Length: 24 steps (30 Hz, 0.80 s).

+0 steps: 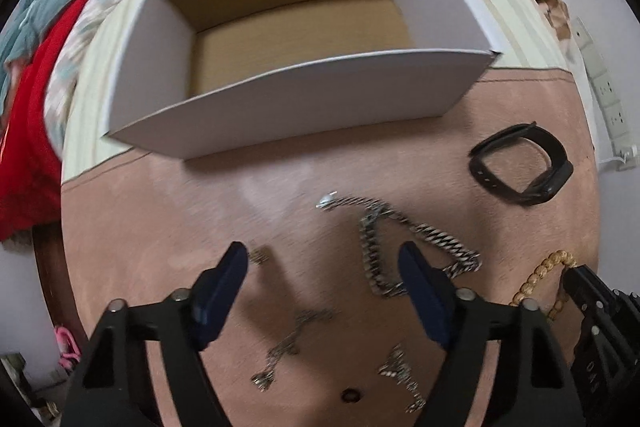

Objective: Organize jewelry
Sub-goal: 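Grasp the silver chain bracelet with the left gripper while the right gripper lifts the beads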

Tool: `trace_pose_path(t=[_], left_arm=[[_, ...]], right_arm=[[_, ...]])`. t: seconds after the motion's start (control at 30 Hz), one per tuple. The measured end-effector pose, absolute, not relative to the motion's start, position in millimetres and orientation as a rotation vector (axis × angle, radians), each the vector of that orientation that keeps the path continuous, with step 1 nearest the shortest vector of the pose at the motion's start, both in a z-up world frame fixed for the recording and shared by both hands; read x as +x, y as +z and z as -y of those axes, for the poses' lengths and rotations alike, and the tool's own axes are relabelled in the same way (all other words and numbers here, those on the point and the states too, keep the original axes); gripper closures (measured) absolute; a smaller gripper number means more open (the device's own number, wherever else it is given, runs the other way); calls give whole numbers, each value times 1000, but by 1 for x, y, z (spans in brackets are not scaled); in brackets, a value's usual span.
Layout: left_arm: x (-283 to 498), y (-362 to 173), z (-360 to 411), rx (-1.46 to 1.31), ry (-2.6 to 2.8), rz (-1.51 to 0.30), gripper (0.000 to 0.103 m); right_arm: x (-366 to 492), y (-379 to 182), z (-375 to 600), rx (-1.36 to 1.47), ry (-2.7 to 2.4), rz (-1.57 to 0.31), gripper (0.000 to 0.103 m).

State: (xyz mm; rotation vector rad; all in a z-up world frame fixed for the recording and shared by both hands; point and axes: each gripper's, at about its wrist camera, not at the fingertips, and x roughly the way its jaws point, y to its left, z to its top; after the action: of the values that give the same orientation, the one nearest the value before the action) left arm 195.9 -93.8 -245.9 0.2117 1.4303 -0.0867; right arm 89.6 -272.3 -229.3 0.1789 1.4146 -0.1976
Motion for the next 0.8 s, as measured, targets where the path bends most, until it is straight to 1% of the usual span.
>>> trace_pose_path(t=[0.03, 0.07, 0.2, 0.23, 0.27, 0.33, 0.5, 0.8], left_arm=[[196, -247, 97, 222, -96, -1429, 37], [196, -248, 100, 236, -105, -1427, 43], [194, -247, 103, 252, -141, -1405, 61], [194, -247, 104, 246, -157, -1403, 71], [193, -246, 104, 235, -183, -1404, 86], [190, -245, 107, 245, -211, -1403, 97], [188, -242, 102, 239, -229, -1401, 98], [161, -205, 79, 242, -264, -1337, 98]], right_arm=[[92, -231, 275, 184, -198, -1420, 94], [93, -233, 276, 190, -200, -1426, 94], [93, -235, 278, 193, -205, -1431, 94], [93, -235, 278, 193, -204, -1432, 94], [93, -235, 278, 192, -204, -1431, 94], [93, -235, 278, 189, -203, -1429, 94], [92, -235, 281, 204, -201, -1423, 94], [80, -208, 281, 245, -170, -1351, 94]])
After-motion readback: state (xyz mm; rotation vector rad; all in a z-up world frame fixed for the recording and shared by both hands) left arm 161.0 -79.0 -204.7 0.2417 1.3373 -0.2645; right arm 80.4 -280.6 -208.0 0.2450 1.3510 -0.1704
